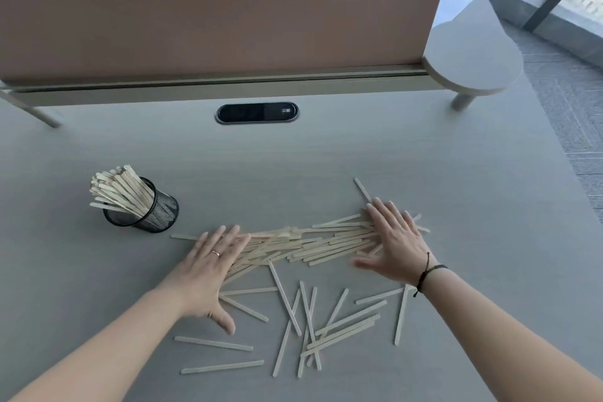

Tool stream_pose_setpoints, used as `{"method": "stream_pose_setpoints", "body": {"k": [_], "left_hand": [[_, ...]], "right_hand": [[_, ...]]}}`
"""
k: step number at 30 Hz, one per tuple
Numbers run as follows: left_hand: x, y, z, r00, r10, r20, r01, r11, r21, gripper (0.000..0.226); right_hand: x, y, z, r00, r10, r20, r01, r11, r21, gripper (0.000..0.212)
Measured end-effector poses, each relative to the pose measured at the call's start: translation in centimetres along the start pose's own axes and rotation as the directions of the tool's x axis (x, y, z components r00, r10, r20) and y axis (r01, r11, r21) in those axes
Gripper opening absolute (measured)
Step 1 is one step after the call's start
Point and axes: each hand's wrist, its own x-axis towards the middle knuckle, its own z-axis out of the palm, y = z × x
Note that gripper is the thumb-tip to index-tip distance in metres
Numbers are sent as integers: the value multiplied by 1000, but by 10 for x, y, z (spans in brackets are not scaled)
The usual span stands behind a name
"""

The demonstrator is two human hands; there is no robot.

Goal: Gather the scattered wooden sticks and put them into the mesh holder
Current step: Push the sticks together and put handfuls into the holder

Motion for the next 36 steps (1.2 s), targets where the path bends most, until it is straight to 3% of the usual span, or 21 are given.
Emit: {"method": "stream_pose_setpoints", "body": {"k": [5,10,15,19,24,27,32,36], "left_hand": [[-8,9,15,999,42,1,-42,999,29,166],[-8,15,21,997,5,-72,-4,1000,20,161],[-8,16,20,983,-18,-181,-2,994,-106,141],[-12,14,21,971,-19,-238,-22,985,-172,118],[-29,16,32,991,47,-122,-51,998,-31,147],[-36,19,40,993,91,-80,-87,994,59,152],[-38,24,46,993,80,-89,-73,995,72,148],[-33,23,44,984,45,-174,-55,997,-54,129]], "right_hand": [[-6,-30,12,987,-140,82,146,987,-72,139],[-9,-54,22,970,-223,99,232,969,-85,127],[-14,-81,30,954,-281,102,286,957,-42,114],[-24,-93,35,932,-321,167,338,937,-85,127],[-36,-93,37,894,-372,247,418,893,-167,150],[-40,-92,39,869,-401,289,465,862,-201,156],[-40,-92,43,866,-410,285,477,849,-226,153],[-39,-95,45,892,-392,226,435,881,-186,135]]}}
